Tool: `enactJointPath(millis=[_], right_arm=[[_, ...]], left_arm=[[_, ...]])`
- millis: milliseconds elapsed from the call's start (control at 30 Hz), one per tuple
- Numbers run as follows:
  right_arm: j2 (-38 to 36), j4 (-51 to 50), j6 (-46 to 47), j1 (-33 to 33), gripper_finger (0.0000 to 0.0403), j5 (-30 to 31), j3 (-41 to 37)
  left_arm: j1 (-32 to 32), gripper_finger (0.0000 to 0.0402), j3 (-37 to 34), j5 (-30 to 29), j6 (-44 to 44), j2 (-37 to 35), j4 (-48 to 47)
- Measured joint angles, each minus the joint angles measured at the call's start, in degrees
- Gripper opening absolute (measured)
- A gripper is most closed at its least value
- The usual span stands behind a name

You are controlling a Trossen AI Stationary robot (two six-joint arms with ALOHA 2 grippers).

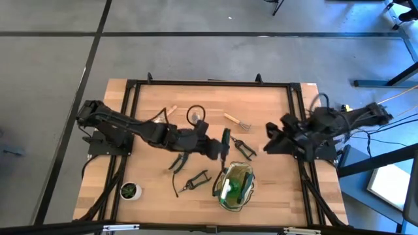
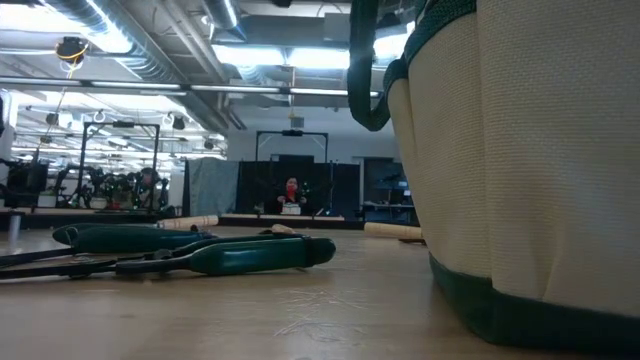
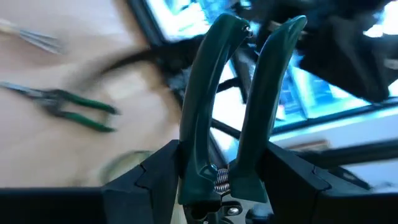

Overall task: Pick & Place Garden tools in Gardening bag
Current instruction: Put the green shear scissors into the gardening bag

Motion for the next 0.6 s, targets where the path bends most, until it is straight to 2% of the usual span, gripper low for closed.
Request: enactJointPath(millis=[167, 333, 433, 600], right_arm=[[-2.7, -4.1, -2.1, 13.7, 0.0086, 19.1, 0.0], [-1.4, -5.3, -2.6, 23.2, 0.0086, 31.8, 0.0], [0.4, -4.9, -1.0, 26.9, 0.0086, 35.9, 0.0], [3.4, -4.4, 1.9, 31.0, 0.0086, 38.3, 0.0]], left_arm=[[-3.3, 0.0191, 0.0, -0.3, -0.4, 2.7, 4.7], [-5.8, 0.0191, 0.0, -2.4, -1.5, 6.0, 7.3], [-6.4, 0.0191, 1.6, -3.2, -1.8, 9.2, 10.1], [-6.2, 0.0191, 12.1, -0.6, 0.6, 17.5, 9.3]])
